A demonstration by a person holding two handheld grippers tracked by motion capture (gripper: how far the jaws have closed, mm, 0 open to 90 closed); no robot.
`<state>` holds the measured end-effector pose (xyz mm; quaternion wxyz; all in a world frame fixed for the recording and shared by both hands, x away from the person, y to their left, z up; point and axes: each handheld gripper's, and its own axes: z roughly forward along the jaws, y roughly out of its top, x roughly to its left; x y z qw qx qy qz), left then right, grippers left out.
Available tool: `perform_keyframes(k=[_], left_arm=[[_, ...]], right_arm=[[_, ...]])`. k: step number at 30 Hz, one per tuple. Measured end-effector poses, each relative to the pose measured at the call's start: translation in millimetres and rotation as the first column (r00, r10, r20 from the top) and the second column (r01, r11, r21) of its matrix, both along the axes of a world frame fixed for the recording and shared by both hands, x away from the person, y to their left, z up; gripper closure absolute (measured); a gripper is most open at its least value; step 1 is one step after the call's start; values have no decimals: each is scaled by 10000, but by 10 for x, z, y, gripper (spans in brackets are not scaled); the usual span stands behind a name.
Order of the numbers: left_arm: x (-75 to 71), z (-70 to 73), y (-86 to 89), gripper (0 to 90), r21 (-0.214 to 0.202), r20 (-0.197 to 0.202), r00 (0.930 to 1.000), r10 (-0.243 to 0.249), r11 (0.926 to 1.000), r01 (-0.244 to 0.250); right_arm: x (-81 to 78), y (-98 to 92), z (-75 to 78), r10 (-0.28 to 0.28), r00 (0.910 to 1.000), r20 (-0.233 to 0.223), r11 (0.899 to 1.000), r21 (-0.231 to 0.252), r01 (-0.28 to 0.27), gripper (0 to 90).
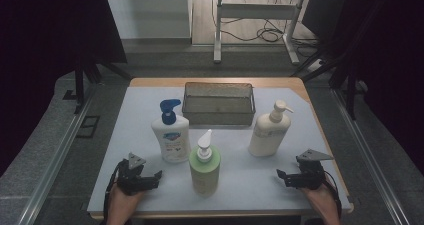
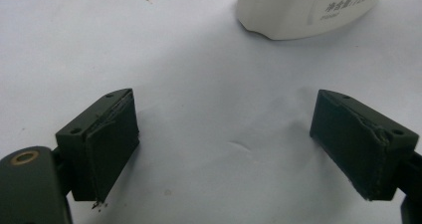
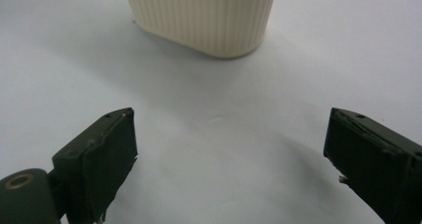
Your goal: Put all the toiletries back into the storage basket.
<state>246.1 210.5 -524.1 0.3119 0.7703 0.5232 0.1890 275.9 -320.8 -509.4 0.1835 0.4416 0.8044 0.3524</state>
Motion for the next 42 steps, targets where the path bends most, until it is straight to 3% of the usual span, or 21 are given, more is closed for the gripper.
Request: perform_keyframes(k=[5, 20, 25, 31, 42], left_arm=[[0, 0, 0, 113, -2, 4, 10000, 0, 10000, 0], [0, -1, -1, 113, 5, 12, 10000, 11, 10000, -11], [-1, -2, -2, 113, 3, 16, 10000, 18, 10000, -18], [-1, 0, 0, 113, 26, 2, 10000, -3, 10000, 3], [-2, 0, 1, 113, 18, 1, 10000, -1, 10000, 1]], right_arm=[[26, 15, 29, 120, 9999, -7, 9999, 61, -120, 123], [171, -29, 127, 176, 9998, -54, 9987, 486, -173, 170], [224, -43, 149, 130, 9997, -190, 9992, 382, -123, 301], [276, -50, 182, 103, 9999, -124, 9981, 605, -95, 438], [410, -66, 202, 69, 9999, -116, 9995, 324, -65, 683]])
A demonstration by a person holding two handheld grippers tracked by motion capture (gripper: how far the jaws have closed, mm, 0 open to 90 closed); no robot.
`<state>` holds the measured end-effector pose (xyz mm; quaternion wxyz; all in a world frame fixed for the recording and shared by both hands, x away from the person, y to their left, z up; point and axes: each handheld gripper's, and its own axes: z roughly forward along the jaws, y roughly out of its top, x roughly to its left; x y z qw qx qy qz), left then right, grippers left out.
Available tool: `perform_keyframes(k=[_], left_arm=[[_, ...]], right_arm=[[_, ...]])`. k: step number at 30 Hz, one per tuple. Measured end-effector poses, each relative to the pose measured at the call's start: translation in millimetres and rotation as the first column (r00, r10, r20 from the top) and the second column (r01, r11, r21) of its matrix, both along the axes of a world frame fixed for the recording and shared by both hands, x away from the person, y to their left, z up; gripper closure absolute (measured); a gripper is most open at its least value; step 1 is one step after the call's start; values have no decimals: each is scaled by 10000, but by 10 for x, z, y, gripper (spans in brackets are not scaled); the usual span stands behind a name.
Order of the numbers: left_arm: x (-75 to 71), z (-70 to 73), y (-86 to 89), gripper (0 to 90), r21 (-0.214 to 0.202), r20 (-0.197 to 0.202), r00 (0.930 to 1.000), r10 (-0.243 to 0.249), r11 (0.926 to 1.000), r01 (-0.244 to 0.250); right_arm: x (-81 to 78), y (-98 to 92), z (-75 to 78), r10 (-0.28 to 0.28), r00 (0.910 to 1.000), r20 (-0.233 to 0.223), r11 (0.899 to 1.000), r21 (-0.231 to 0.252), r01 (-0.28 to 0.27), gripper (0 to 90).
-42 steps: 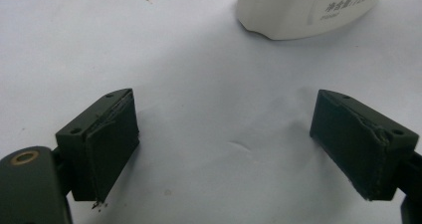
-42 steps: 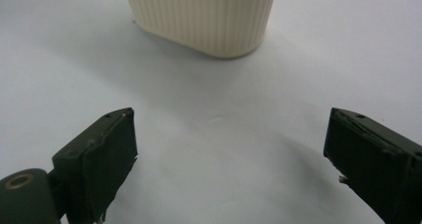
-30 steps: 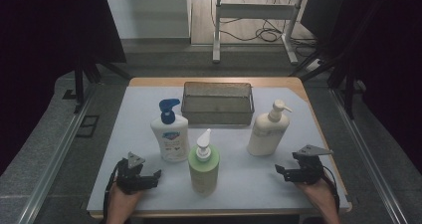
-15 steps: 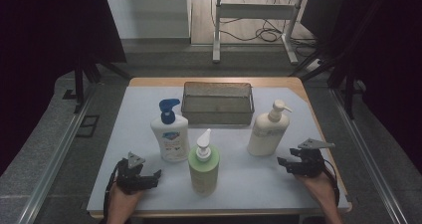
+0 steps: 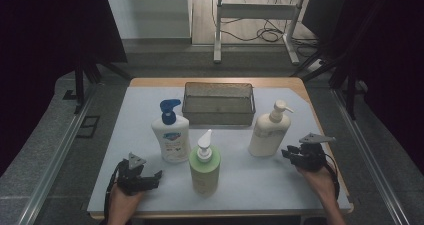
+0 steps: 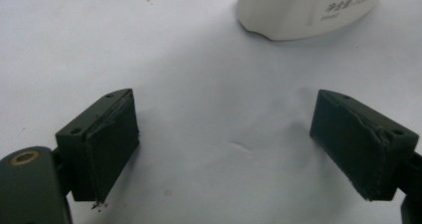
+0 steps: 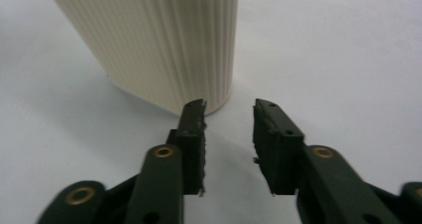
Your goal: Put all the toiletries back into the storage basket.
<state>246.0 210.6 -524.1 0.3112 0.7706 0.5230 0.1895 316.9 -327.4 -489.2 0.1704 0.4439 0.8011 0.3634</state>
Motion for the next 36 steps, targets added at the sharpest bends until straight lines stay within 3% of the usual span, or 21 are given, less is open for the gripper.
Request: perform_keyframes(k=[11, 30, 36], left_arm=[[-2, -2, -3, 113, -19, 26, 10000, 27, 10000, -27], [-3, -1, -1, 113, 26, 14, 10000, 8, 10000, -8], [-2, -1, -1, 113, 23, 11, 10000, 8, 10000, -8]], right_arm=[[186, 40, -16, 94, 9999, 73, 10000, -18, -94, 896], [562, 92, -147, 324, 9991, -284, 9986, 435, -312, 899], [585, 72, -178, 503, 9979, -399, 9974, 543, -481, 900]])
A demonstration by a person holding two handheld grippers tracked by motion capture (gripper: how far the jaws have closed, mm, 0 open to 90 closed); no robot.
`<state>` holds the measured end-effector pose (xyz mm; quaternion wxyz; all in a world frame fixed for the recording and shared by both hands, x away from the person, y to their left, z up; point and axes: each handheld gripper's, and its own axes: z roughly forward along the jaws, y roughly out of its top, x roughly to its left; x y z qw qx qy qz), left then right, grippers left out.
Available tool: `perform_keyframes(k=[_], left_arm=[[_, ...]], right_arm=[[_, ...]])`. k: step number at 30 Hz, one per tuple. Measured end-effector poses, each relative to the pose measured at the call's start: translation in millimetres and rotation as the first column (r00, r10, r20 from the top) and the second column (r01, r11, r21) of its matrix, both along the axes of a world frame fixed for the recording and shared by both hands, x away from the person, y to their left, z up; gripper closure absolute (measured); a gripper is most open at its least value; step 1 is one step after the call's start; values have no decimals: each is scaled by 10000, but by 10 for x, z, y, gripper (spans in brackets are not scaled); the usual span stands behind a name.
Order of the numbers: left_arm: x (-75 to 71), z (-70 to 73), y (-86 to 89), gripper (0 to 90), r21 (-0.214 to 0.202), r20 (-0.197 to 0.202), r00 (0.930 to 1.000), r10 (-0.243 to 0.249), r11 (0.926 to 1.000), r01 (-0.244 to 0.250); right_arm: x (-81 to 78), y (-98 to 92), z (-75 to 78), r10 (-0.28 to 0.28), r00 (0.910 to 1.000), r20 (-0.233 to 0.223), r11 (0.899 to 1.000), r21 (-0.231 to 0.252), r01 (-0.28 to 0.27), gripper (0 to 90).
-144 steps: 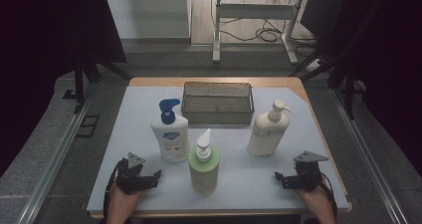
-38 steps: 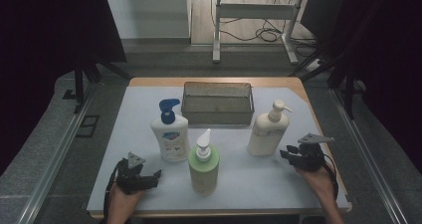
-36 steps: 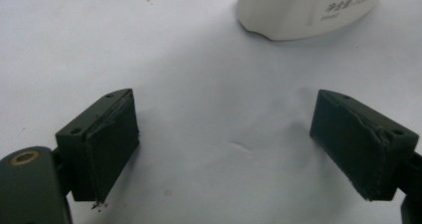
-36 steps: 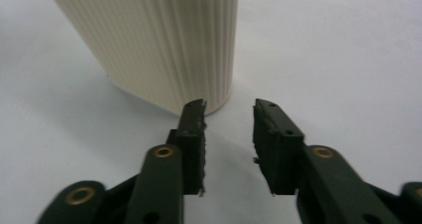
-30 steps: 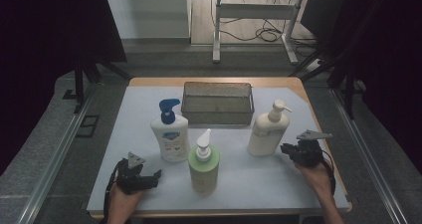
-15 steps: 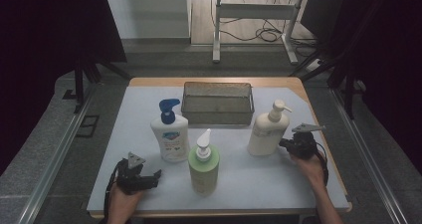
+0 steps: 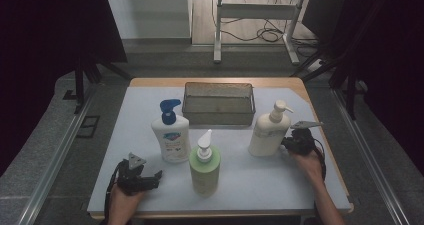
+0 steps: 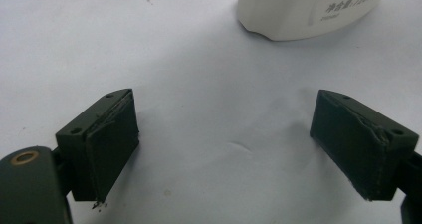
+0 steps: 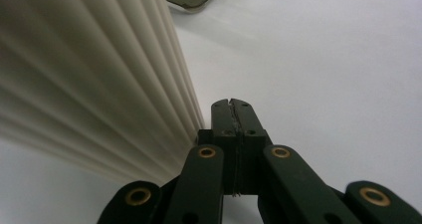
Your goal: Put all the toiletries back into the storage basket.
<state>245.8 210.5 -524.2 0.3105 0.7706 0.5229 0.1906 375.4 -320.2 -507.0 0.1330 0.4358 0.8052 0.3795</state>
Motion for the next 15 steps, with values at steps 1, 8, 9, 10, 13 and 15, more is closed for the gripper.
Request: perform_keyframes(k=[1, 8, 9, 10, 13, 15], left_arm=[[0, 0, 0, 113, 0, 1, 10000, 1, 10000, -1], [0, 0, -1, 113, 0, -3, 10000, 8, 10000, -8], [0, 0, -1, 113, -1, -5, 10000, 7, 10000, -7], [0, 0, -1, 113, -1, -5, 10000, 7, 10000, -7], [0, 0, -1, 113, -3, -2, 10000, 9, 10000, -9], [0, 0, -1, 113, -5, -2, 10000, 12, 10000, -12]], right_arm=[[-8, -4, -2, 14, 10000, 12, 10000, 27, -14, 900], [-79, 36, 7, 373, 9993, 21, 9993, 76, -373, 899], [-87, 46, 9, 408, 9992, 8, 9991, 63, -408, 899], [-92, 53, 10, 446, 9990, 36, 9990, 42, -446, 899], [-121, 77, 13, 557, 9984, 26, 9984, 1, -557, 897], [-141, 92, 16, 568, 9984, 30, 9984, -33, -568, 896]])
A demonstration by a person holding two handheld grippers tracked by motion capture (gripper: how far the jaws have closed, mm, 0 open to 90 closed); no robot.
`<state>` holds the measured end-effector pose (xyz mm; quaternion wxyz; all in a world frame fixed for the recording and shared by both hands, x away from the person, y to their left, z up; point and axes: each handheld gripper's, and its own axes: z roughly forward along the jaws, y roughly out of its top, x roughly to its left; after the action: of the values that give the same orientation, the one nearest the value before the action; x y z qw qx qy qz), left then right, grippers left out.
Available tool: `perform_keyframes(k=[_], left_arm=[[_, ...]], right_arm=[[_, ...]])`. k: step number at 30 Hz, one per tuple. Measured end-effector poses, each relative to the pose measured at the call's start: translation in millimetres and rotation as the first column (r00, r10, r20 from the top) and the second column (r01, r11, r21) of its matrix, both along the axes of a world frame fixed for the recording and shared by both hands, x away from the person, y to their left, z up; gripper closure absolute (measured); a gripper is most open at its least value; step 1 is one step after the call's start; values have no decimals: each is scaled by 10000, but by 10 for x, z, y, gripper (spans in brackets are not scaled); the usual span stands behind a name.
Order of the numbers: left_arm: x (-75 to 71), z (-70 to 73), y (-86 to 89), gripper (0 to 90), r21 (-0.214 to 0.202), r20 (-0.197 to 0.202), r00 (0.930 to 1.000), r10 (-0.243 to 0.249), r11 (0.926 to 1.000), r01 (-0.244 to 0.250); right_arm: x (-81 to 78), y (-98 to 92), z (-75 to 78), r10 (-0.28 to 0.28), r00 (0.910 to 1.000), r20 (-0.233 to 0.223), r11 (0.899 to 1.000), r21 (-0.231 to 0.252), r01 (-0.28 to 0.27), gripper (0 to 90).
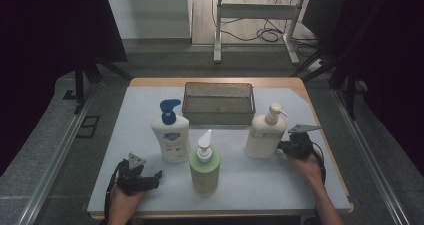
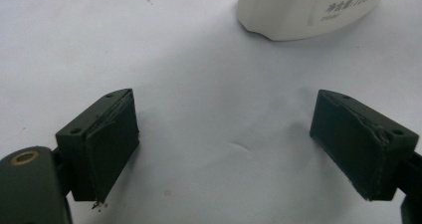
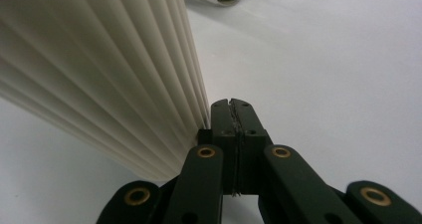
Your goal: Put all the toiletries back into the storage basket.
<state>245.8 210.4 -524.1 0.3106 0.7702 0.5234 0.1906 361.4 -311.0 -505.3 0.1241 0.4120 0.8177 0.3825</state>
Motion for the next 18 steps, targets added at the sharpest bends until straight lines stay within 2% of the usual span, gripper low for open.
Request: perform_keyframes(k=[18], left_arm=[[0, -1, -1, 113, -10, 5, 10000, 11, 10000, -11]], right_arm=[[-208, -4, 1, 358, 9993, -47, 9992, 205, -357, 884]])
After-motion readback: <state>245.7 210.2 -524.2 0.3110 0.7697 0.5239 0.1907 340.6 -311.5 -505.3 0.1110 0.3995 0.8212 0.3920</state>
